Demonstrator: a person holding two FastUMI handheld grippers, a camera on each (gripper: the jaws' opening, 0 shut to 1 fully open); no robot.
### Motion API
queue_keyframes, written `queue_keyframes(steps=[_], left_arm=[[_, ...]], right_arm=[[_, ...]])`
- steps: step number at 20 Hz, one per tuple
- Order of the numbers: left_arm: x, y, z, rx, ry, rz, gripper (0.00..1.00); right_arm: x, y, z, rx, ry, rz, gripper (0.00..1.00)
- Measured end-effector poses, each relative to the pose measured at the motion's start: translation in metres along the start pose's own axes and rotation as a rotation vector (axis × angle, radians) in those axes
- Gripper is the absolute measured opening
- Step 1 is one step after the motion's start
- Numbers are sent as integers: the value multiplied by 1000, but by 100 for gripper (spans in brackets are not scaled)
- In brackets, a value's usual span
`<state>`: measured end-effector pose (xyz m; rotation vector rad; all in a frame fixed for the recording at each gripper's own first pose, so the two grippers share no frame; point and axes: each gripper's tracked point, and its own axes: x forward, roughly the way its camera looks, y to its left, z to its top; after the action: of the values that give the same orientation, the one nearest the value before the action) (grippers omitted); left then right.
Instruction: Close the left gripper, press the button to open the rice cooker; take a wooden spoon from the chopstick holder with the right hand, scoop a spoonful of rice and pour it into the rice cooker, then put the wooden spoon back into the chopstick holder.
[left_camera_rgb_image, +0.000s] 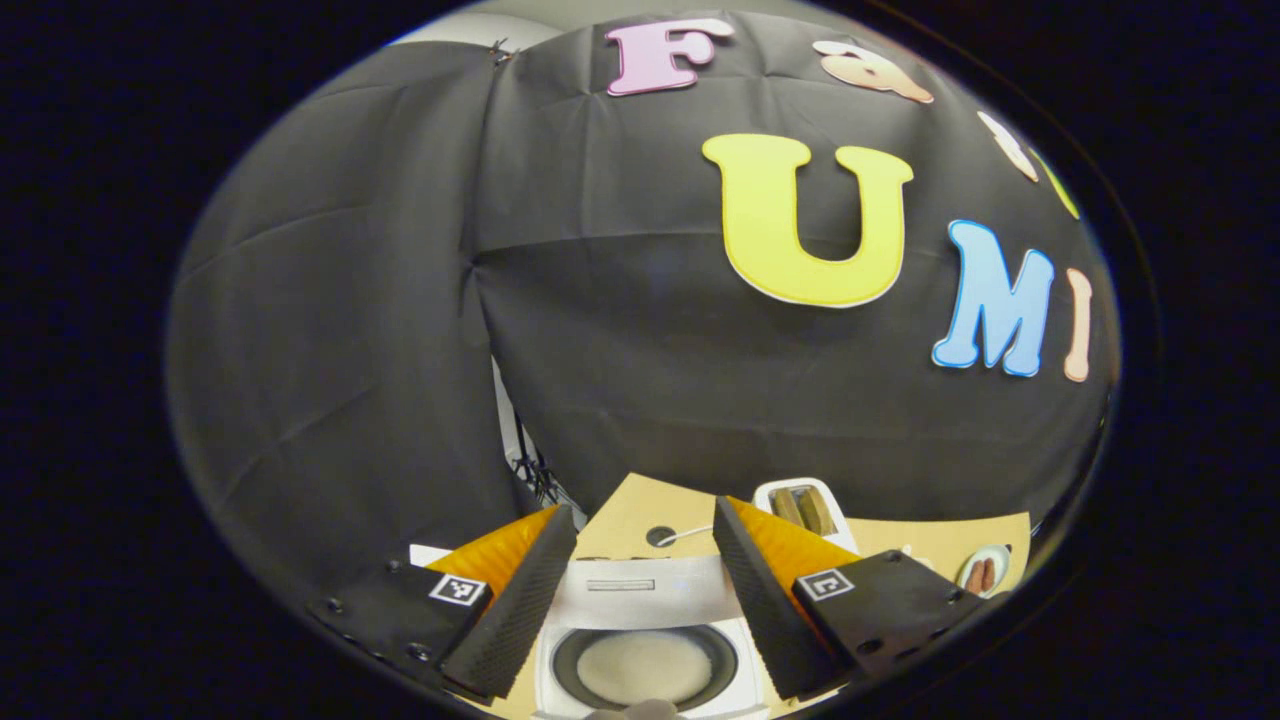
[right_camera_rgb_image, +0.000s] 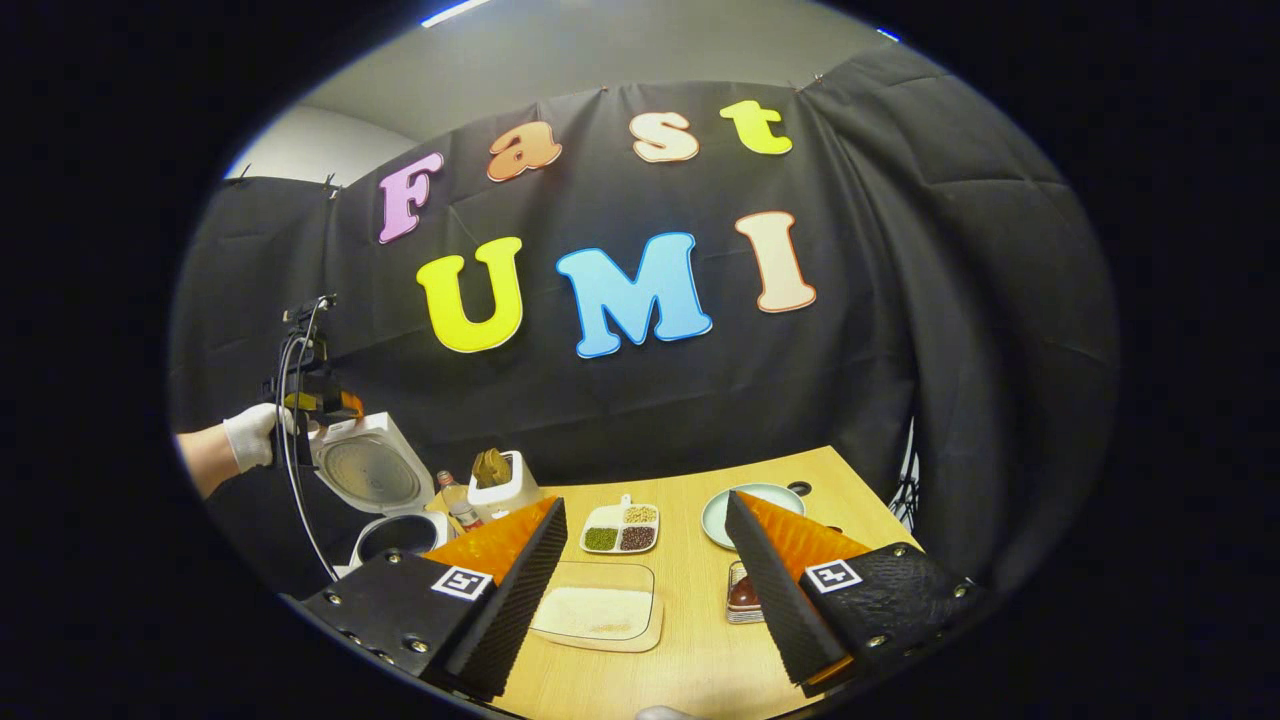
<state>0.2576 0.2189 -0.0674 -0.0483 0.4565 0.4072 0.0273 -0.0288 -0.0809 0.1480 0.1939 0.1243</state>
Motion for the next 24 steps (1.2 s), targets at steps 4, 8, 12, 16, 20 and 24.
queue_keyframes(steps=[4,8,12,16,20,24], left_arm=[[-32,-3,-44,-5,73,16,96],[-55,-11,-114,-16,238,11,98],[-59,-8,-168,-12,325,24,100],[-54,-11,-227,-32,434,15,97],[-47,-13,-259,-12,470,13,98],[-49,-17,-260,-5,478,-5,98]], right_arm=[[1,-4,-5,-28,22,46,98],[-5,-8,-8,-40,38,96,98],[-11,-16,-14,-40,62,119,98],[-12,-29,-22,-28,93,110,98],[-12,-29,-23,-60,99,108,98],[-6,-28,-33,-81,123,94,98]])
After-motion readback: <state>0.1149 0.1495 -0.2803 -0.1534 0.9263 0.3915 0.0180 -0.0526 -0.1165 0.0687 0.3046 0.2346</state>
